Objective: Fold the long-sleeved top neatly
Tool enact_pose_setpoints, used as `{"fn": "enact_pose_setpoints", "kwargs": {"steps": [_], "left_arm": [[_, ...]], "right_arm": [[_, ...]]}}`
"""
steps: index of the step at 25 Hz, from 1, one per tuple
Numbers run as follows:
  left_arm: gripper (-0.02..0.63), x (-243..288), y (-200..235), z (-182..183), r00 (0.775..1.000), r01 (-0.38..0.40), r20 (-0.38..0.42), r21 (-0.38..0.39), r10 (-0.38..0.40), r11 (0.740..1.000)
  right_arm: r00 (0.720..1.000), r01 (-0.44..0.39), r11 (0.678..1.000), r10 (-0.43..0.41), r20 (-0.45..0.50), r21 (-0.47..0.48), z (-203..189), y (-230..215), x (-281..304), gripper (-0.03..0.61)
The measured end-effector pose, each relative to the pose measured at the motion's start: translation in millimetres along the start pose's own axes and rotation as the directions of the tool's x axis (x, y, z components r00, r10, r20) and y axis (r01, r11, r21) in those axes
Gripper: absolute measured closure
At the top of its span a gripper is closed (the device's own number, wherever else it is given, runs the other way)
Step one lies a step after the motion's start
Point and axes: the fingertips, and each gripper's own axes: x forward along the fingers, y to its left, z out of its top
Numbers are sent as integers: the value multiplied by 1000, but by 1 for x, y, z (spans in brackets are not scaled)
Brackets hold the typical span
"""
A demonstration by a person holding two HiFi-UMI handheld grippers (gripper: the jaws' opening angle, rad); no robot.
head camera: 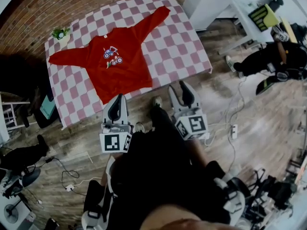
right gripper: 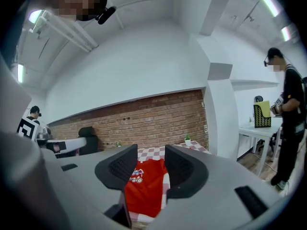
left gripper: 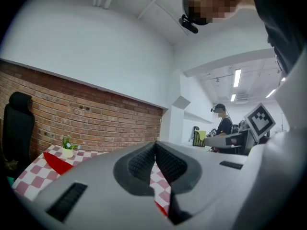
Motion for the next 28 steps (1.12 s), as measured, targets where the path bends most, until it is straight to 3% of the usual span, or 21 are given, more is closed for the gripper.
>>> {"fn": "enact_pose_setpoints", "kwargs": {"steps": [7,14,23,28], "left_arm": [[606,81,-10,21,998,-66,9,-14,66,998],[606,124,-16,26,993,-121,-8,-15,121,993],[606,179,-5,20,994,-111,-31,-31,110,993],[606,220,11,12,996,-90,-35,-67,87,994]], "right_arm": [[997,-73,997,73,-3,-15,31,-68,67,413],[993,-115,993,115,-27,-11,44,-119,123,413],[992,-112,994,111,-54,-11,47,-162,210,413],[992,-78,997,79,-101,16,29,-183,262,413]]}}
